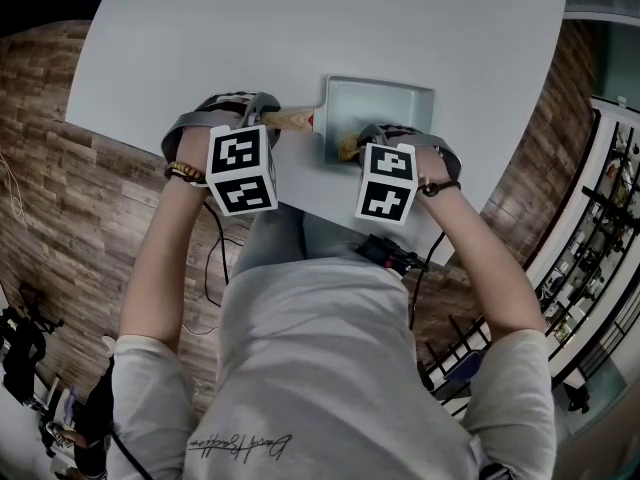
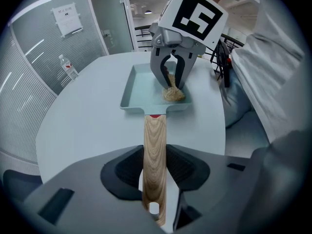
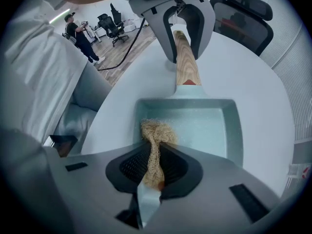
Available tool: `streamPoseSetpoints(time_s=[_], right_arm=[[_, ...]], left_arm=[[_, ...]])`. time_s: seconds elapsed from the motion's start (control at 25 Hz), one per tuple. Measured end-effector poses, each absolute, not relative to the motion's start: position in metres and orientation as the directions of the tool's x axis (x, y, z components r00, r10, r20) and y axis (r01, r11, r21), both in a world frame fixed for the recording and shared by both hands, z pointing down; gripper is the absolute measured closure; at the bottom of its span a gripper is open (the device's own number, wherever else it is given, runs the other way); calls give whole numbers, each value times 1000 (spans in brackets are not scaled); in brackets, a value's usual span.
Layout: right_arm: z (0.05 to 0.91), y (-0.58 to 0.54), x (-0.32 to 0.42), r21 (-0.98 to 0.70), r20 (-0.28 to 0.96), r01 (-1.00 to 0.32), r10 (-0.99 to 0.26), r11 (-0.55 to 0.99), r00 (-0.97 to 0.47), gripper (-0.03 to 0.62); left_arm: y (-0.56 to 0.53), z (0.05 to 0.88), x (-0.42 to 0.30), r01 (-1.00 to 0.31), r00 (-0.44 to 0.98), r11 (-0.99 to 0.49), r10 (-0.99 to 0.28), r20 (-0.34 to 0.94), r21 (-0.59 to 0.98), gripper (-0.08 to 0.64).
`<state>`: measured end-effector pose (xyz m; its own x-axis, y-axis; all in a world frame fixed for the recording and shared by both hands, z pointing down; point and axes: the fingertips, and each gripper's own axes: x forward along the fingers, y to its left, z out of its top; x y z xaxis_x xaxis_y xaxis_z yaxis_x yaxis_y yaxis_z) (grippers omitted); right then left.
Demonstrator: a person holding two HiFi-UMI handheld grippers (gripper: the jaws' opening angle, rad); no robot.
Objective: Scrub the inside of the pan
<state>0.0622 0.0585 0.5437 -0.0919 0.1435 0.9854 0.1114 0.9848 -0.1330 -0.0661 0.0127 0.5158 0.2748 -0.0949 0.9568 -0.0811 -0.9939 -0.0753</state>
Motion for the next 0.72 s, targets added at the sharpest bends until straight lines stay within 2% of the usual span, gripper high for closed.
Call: streamPoseSetpoints(time_s=[0.2,0.52,0.72], right_arm=[[544,41,62,-69,983,63,78,996,-169,525],[549,-30,64,102,988,52,-94,993,-125,522],[549,-42,64,142,983,63,-134,988,-124,521]], left_arm=[[15,517,-66,-14,247,-997,-80,966,-79,413],[17,516,-65,-10,240,-997,-76,968,-76,413],[15,517,-66,-35,243,-997,-81,967,-75,413]])
